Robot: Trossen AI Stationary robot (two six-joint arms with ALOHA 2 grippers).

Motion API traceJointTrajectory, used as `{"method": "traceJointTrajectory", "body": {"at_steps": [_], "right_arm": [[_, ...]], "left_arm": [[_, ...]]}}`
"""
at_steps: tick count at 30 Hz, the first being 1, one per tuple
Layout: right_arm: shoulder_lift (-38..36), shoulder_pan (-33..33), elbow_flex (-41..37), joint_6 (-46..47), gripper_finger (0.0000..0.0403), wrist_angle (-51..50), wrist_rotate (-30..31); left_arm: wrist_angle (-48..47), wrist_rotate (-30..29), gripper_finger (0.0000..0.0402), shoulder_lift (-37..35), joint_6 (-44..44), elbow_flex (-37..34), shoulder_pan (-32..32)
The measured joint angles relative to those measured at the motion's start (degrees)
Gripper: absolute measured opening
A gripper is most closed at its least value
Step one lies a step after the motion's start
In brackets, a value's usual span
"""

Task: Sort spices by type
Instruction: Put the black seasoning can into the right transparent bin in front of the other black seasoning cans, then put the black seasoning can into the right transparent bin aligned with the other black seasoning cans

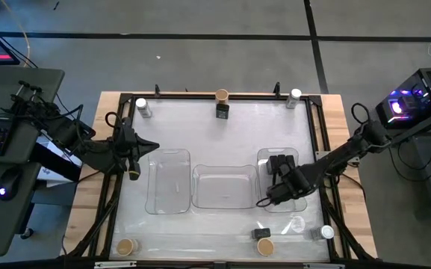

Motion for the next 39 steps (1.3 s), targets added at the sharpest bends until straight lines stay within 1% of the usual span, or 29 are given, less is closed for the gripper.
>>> {"method": "traceJointTrajectory", "body": {"at_steps": [7,10,12,16,18,22,24,26,29,31,33,35,36,39], "right_arm": [[0.0,-1.4,-0.1,2.1,0.0001,-3.2,4.3],[0.0,-2.0,-0.1,2.3,0.0000,-3.3,4.5],[-0.1,-2.0,0.0,2.3,0.0000,-2.9,3.6],[-0.2,-1.5,3.0,1.2,0.0000,-2.0,3.1],[-0.2,-1.4,5.3,-0.4,0.0000,-1.7,4.8],[-0.2,-1.5,11.6,-5.5,0.0000,-0.8,11.8],[-0.2,-1.5,15.4,-9.5,0.0000,-0.5,15.1],[-0.2,-1.2,19.3,-16.2,0.0000,0.6,17.4],[-0.3,0.1,24.2,-28.2,0.0000,6.2,18.1],[-0.3,1.2,26.1,-34.2,0.0000,12.7,17.3],[-0.3,2.3,26.6,-37.9,0.0000,20.6,14.9],[0.5,3.1,26.7,-40.1,0.0000,26.6,8.8],[1.3,3.6,26.7,-40.3,0.0000,27.8,5.1],[5.5,5.6,26.7,-39.9,0.0000,26.7,-2.9]], "left_arm": [[0.0,0.0,0.0000,0.0,-0.5,0.0,0.0],[0.0,0.0,0.0000,0.0,-0.8,0.0,0.0],[0.0,0.0,0.0000,0.0,-1.1,0.0,0.0],[0.0,0.0,0.0000,0.0,-1.4,0.0,0.0],[0.0,0.0,0.0000,0.0,-1.4,0.0,0.0],[0.0,0.0,0.0000,0.0,-1.4,0.0,0.0],[0.0,0.1,0.0000,0.0,-1.4,0.0,0.0],[0.0,0.1,0.0000,0.0,-1.4,0.0,0.0],[0.0,0.1,0.0000,0.2,-1.3,0.0,0.0],[0.0,0.2,0.0000,0.5,-1.3,0.0,0.0],[0.0,0.2,0.0000,1.1,-1.3,0.0,0.0],[0.0,0.4,0.0000,2.0,-1.3,0.0,0.0],[0.0,0.7,0.0000,2.4,-1.3,0.0,0.0],[-0.1,1.4,0.0000,4.3,-1.3,0.0,0.0]]}}
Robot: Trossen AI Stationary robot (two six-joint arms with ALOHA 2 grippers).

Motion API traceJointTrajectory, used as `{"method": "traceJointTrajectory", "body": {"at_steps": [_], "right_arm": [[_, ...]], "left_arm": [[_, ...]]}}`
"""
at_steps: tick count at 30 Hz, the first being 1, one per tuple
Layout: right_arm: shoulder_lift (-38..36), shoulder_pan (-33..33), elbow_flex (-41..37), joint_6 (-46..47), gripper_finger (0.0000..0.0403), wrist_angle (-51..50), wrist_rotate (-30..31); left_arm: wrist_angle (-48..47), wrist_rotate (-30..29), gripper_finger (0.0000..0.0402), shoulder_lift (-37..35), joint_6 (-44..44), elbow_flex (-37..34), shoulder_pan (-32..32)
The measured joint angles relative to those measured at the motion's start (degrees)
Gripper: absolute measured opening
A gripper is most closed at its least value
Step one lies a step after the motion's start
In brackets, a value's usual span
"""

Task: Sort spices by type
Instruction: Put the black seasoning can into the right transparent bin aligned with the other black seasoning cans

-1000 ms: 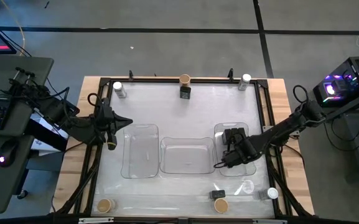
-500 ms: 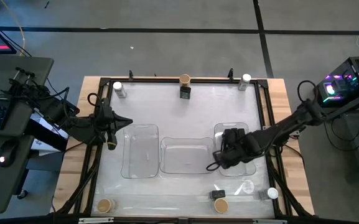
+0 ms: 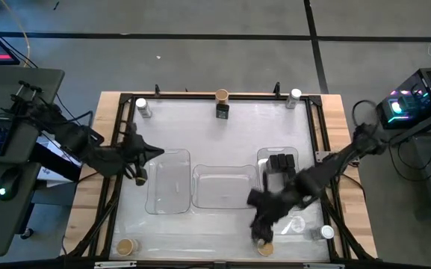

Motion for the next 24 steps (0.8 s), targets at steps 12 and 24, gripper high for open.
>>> {"method": "traceJointTrajectory", "body": {"at_steps": [12,24], "right_arm": [[12.3,3.0,-0.1,-5.4,0.0000,0.8,-0.4],[12.3,2.6,-0.1,-6.9,0.0000,-9.7,-2.0]], "left_arm": [[0.1,0.9,0.0000,4.8,0.0,0.0,0.0],[0.1,0.9,0.0000,4.8,-0.1,0.0,0.0]]}}
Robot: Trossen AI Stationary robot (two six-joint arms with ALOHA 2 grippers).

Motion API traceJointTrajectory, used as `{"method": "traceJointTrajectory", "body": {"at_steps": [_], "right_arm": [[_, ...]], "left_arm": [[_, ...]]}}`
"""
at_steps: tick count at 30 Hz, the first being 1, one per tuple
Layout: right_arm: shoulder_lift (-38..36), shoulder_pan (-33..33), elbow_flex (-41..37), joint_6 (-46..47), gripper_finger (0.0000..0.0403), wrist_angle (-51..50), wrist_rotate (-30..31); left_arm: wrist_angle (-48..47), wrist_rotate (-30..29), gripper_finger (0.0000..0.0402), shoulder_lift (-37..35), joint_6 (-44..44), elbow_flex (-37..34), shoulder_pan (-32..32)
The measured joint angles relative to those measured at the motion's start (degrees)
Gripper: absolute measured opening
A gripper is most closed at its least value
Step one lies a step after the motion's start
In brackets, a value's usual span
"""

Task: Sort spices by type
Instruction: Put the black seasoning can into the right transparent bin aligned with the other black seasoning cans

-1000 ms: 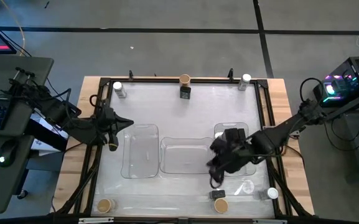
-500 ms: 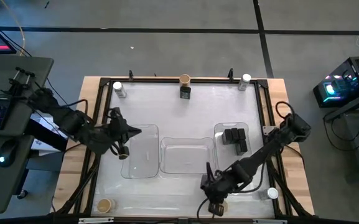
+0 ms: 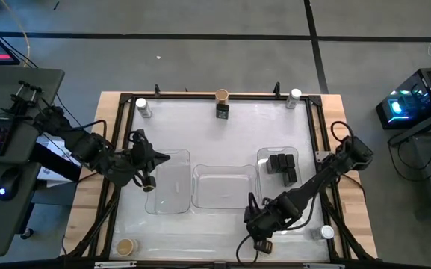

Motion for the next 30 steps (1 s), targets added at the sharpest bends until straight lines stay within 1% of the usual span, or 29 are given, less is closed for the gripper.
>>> {"method": "traceJointTrajectory", "body": {"at_steps": [3,11,16,20,30], "right_arm": [[0.0,0.0,0.0,-1.1,0.0000,-1.4,-0.4],[0.0,0.0,0.0,-3.4,0.0000,-0.6,-1.1],[1.7,0.0,0.0,-4.9,0.0000,-0.5,-3.3],[2.6,0.0,0.2,-5.1,0.0000,-0.2,-3.7],[2.6,0.0,0.2,-3.4,0.0000,-1.1,1.2]], "left_arm": [[0.0,0.0,0.0000,0.0,0.0,0.0,0.0],[0.0,0.0,0.0000,0.0,0.0,0.0,0.0],[0.0,0.0,0.0000,0.0,0.0,0.0,0.0],[0.0,0.0,0.0000,0.0,0.0,0.0,0.0],[0.0,0.0,0.0000,0.0,0.1,0.0,0.0]]}}
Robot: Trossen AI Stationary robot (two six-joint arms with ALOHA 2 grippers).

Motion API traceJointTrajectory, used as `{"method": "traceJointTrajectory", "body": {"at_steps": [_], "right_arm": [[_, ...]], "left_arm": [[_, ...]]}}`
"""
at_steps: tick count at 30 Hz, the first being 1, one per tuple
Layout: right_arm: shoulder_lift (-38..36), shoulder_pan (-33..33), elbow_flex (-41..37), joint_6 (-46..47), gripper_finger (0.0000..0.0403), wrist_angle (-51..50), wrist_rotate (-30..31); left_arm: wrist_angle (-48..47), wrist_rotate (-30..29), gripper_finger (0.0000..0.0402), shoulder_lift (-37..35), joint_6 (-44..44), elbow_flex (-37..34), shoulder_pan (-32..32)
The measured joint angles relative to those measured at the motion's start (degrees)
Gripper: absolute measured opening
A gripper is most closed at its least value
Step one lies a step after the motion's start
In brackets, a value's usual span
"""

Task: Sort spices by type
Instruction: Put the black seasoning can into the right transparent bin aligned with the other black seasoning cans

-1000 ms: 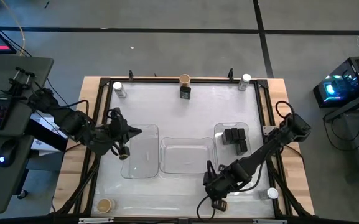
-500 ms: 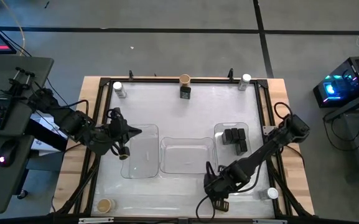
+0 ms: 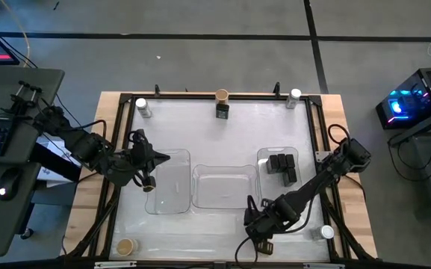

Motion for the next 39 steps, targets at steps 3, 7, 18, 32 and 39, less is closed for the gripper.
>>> {"method": "traceJointTrajectory", "body": {"at_steps": [3,7,18,32,39], "right_arm": [[-0.2,0.0,0.0,0.0,0.0000,0.0,1.3],[-0.7,-0.2,-0.1,0.0,0.0000,-0.6,4.0],[-1.5,-0.4,2.8,-1.7,0.0000,-1.9,5.1],[-1.7,0.1,3.5,-6.0,0.0006,2.1,1.0],[-1.5,-0.5,3.5,-11.5,0.0093,3.0,3.2]], "left_arm": [[0.0,0.0,0.0000,0.0,0.0,0.0,0.0],[0.0,0.0,0.0000,0.0,0.0,0.0,0.0],[0.0,0.0,0.0000,0.0,0.0,0.0,0.0],[0.0,-0.1,0.0000,0.0,0.1,0.0,0.0],[0.0,-0.1,0.0000,0.0,0.1,0.0,0.0]]}}
